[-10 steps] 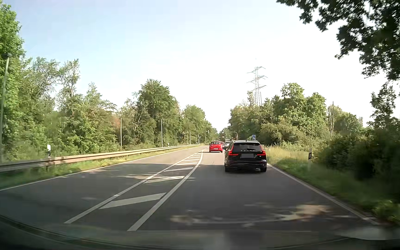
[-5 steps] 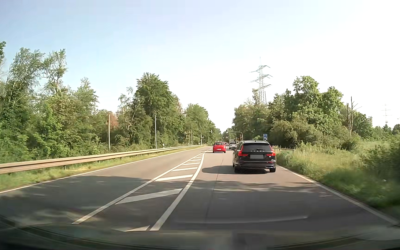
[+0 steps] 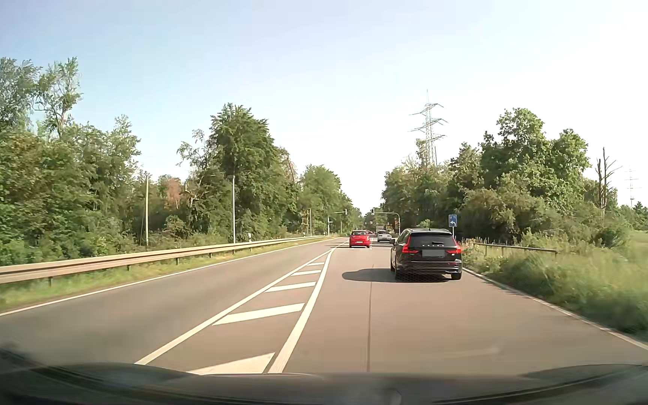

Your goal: Follow the waypoints while adhering to traffic rules and regulations

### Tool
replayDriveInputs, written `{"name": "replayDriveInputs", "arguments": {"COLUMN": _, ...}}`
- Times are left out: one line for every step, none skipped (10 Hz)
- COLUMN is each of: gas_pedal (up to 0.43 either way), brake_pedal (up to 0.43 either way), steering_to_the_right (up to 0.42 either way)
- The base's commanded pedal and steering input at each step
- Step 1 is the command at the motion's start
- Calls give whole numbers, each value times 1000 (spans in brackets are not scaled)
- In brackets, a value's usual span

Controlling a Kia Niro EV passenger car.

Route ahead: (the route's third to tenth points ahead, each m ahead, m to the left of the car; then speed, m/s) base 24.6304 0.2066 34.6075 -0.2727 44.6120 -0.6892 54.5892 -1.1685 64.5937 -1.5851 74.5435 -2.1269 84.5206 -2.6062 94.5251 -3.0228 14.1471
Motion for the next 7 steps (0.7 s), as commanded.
{"name": "replayDriveInputs", "arguments": {"gas_pedal": 98, "brake_pedal": 24, "steering_to_the_right": -1}}
{"name": "replayDriveInputs", "arguments": {"gas_pedal": 98, "brake_pedal": 24, "steering_to_the_right": -1}}
{"name": "replayDriveInputs", "arguments": {"gas_pedal": 98, "brake_pedal": 24, "steering_to_the_right": 0}}
{"name": "replayDriveInputs", "arguments": {"gas_pedal": 98, "brake_pedal": 24, "steering_to_the_right": 1}}
{"name": "replayDriveInputs", "arguments": {"gas_pedal": 98, "brake_pedal": 24, "steering_to_the_right": 2}}
{"name": "replayDriveInputs", "arguments": {"gas_pedal": 98, "brake_pedal": 24, "steering_to_the_right": 3}}
{"name": "replayDriveInputs", "arguments": {"gas_pedal": 98, "brake_pedal": 24, "steering_to_the_right": 3}}
